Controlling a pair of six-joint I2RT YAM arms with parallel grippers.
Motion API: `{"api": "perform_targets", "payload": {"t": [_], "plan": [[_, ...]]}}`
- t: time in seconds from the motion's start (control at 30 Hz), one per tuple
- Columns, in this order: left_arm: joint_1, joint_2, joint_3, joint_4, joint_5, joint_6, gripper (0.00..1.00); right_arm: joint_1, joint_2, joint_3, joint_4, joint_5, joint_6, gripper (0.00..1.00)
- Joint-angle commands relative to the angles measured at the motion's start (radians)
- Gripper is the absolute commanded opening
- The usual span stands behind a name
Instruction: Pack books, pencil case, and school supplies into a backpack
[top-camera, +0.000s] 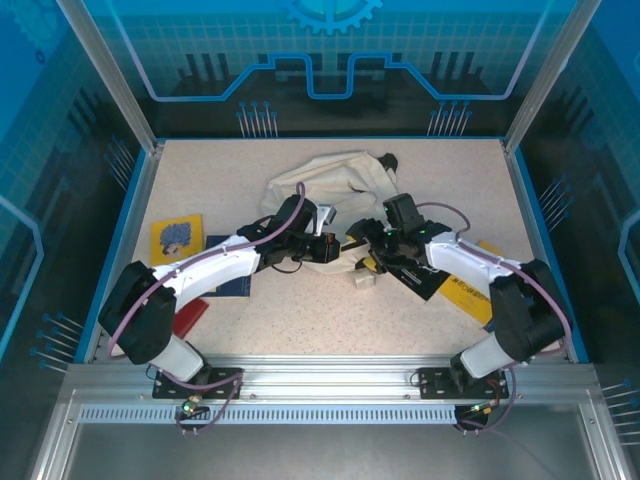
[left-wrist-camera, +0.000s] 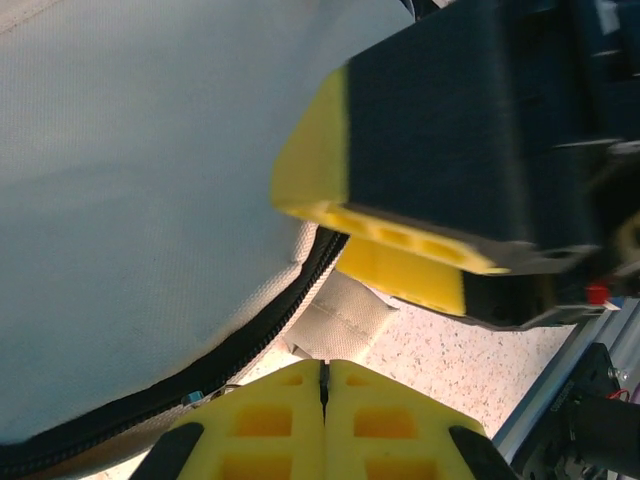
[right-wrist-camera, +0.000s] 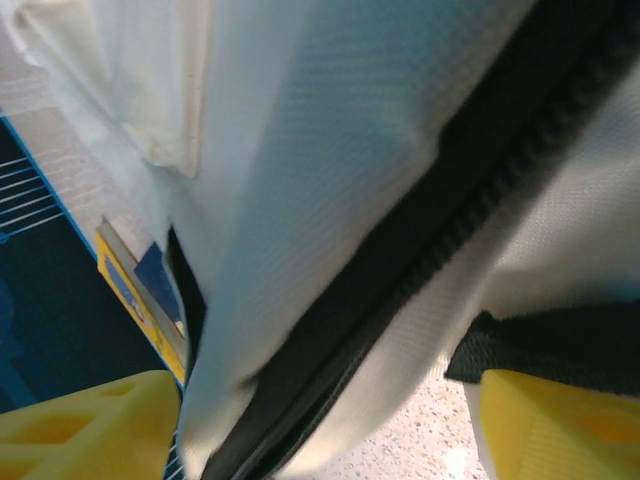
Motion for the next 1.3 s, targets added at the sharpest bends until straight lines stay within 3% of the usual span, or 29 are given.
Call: {"api": "perform_targets", "payload": {"t": [0.0,0.1,0.23,0.4,0.6,1.27], "plan": [[-0.011,-0.010,0.021,-0.027,0.003,0.039,0.00,0.018,0.045,0.044,0.028,-0.013,0.015,0.70],[-0.011,-0.019,0.021,-0.066,-0.055,0.054,0.00,0.017,0.057,0.051,0.009,0.015,0.006,0.57],[-0.001,-0.035,0.025,-0.147,-0.162,0.102,0.00,0.018,0.053,0.044,-0.047,0.061,-0.004,0.32],[0.053,-0.040,0.032,-0.239,-0.266,0.149,0.00,0.017,0.023,0.004,-0.106,0.132,-0.005,0.21],[0.103,-0.028,0.065,-0.297,-0.356,0.223,0.00,0.015,-0.015,-0.022,-0.153,0.196,-0.029,0.15],[0.215,0.280,0.286,-0.298,-0.358,0.389,0.00,0.016,-0.030,-0.020,-0.277,0.304,-0.096,0.12]]}}
